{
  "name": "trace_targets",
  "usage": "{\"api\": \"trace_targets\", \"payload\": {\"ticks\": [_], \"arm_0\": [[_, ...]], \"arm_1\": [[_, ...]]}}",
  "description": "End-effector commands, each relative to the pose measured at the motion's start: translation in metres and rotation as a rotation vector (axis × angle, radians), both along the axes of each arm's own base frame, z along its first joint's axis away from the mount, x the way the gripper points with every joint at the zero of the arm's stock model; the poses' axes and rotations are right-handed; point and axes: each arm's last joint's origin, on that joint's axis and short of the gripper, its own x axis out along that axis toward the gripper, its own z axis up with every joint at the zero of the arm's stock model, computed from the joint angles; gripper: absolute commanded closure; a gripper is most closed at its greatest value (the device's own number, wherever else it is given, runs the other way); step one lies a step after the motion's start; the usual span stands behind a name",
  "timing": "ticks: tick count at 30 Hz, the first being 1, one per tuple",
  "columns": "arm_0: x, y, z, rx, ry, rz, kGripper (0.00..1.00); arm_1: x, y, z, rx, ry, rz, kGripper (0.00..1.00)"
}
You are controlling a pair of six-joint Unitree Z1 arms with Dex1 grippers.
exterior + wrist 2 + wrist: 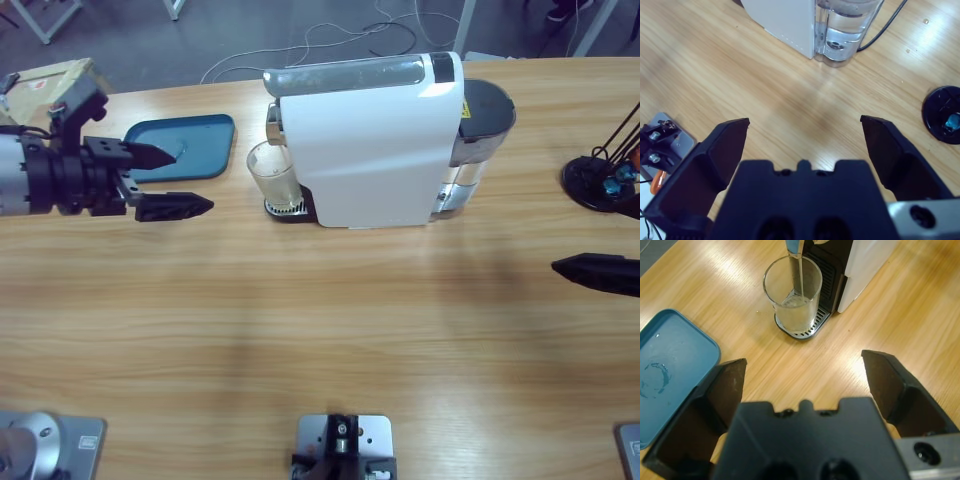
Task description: Pour coffee
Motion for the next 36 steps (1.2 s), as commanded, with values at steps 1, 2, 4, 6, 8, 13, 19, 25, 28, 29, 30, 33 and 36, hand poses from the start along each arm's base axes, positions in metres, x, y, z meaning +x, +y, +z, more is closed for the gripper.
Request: {"api": "trace_targets", "payload": {"ticks": [1, 2, 4, 6, 8, 13, 19, 25, 28, 29, 30, 33, 36], "arm_0": [[-0.0035, -0.0009, -0.0042, 0.019, 0.008, -0.015, 0.0], [-0.0031, -0.0012, -0.0039, 0.019, 0.007, -0.015, 0.0], [-0.0026, -0.0015, -0.0033, 0.018, 0.005, -0.014, 0.0], [-0.0028, -0.0014, -0.0027, 0.017, 0.003, -0.014, 0.0], [-0.0032, -0.0012, -0.0029, 0.015, 0.005, -0.015, 0.0], [-0.0016, -0.0024, -0.0036, 0.014, 0.011, -0.014, 0.0], [-0.0015, -0.0024, -0.0044, 0.016, 0.013, -0.014, 0.0], [-0.0012, -0.0026, -0.0052, 0.019, 0.015, -0.013, 0.0], [-0.0006, -0.0033, -0.0058, 0.012, 0.024, -0.009, 0.0], [-0.0005, -0.0032, -0.0059, 0.013, 0.024, -0.008, 0.0], [-0.0001, -0.0026, -0.0059, 0.014, 0.024, -0.004, 0.0], [0.0002, -0.001, -0.0049, 0.011, 0.021, 0.003, 0.0], [-0.0001, -0.0007, -0.0048, 0.012, 0.019, 0.003, 0.0]], "arm_1": [[-0.0085, -0.0049, -0.0064, 0.0, 0.0, 0.032, 0.0], [-0.0086, -0.0048, -0.0064, 0.001, 0.001, 0.032, 0.0], [-0.0086, -0.0048, -0.0064, 0.001, 0.001, 0.032, 0.0], [-0.0088, -0.005, -0.0062, 0.002, 0.0, 0.032, 0.0], [-0.0087, -0.005, -0.0062, 0.002, 0.0, 0.032, 0.0], [-0.0079, -0.0042, -0.0066, 0.003, 0.001, 0.031, 0.0], [-0.0098, -0.0059, -0.005, 0.013, -0.008, 0.032, 0.0], [-0.0116, -0.0077, -0.0073, 0.011, -0.006, 0.032, 0.0], [-0.0111, -0.007, -0.0072, 0.013, -0.007, 0.033, 0.0], [-0.011, -0.007, -0.007, 0.014, -0.008, 0.033, 0.0], [-0.011, -0.0069, -0.0069, 0.015, -0.009, 0.033, 0.0], [-0.0119, -0.0077, -0.0072, 0.018, -0.009, 0.033, 0.0], [-0.0127, -0.0085, -0.0067, 0.019, -0.012, 0.032, 0.0]]}}
